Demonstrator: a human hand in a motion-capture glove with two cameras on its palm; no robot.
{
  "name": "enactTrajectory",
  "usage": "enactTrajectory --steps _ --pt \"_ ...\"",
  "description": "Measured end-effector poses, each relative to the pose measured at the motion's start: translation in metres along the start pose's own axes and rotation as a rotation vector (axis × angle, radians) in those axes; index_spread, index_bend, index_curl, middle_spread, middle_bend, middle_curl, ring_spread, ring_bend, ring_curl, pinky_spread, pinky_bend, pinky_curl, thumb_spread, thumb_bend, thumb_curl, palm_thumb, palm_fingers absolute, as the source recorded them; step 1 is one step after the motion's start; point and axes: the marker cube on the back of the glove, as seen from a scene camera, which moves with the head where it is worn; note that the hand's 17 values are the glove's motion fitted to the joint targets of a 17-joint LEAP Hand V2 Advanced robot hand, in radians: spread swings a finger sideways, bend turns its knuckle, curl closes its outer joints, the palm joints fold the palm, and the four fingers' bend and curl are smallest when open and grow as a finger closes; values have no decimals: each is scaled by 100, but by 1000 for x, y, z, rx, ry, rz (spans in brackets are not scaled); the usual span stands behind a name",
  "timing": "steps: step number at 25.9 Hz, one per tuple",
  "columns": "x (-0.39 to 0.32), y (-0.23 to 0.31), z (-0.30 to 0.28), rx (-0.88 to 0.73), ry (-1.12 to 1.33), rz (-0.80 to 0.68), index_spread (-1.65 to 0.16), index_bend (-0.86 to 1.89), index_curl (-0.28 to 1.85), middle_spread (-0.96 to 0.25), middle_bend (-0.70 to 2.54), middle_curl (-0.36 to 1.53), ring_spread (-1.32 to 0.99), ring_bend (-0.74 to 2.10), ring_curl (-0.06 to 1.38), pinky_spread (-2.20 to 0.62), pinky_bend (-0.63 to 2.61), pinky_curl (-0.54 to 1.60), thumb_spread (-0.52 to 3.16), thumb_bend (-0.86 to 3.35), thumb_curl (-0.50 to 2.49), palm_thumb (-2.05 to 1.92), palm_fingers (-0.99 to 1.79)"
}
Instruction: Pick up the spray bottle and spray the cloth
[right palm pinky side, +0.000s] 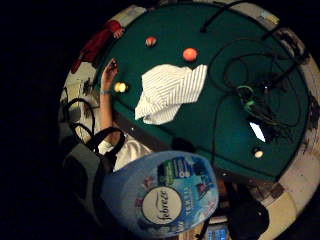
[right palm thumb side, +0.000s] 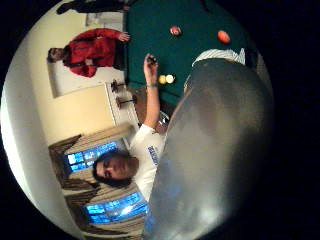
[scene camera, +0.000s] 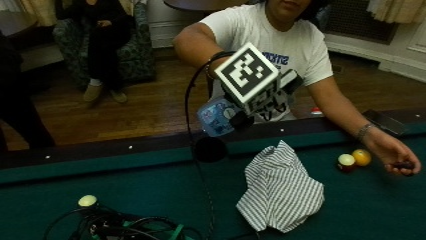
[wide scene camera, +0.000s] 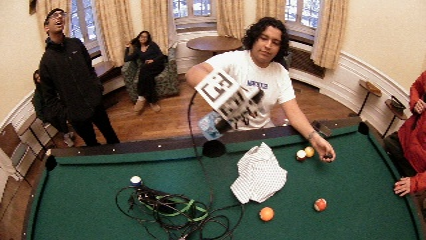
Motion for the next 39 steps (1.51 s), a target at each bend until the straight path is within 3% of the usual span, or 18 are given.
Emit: enactTrajectory --steps 9,21,32,39 --pt "11 -65 69 -286 145 158 -28 32 60 -21 69 57 -22 82 50 -31 54 43 33 -3 78 96 137" --pt "27 -107 146 -521 240 303 -28 30 61 -21 69 57 -21 82 50 -31 53 43 35 -3 79 96 137" --pt "45 -118 181 -606 273 346 -29 29 62 -21 69 57 -21 82 50 -32 53 43 36 -3 81 95 138" --pt "25 -115 153 -524 228 277 -29 28 63 -21 68 57 -21 81 49 -32 52 43 37 -3 82 95 138"
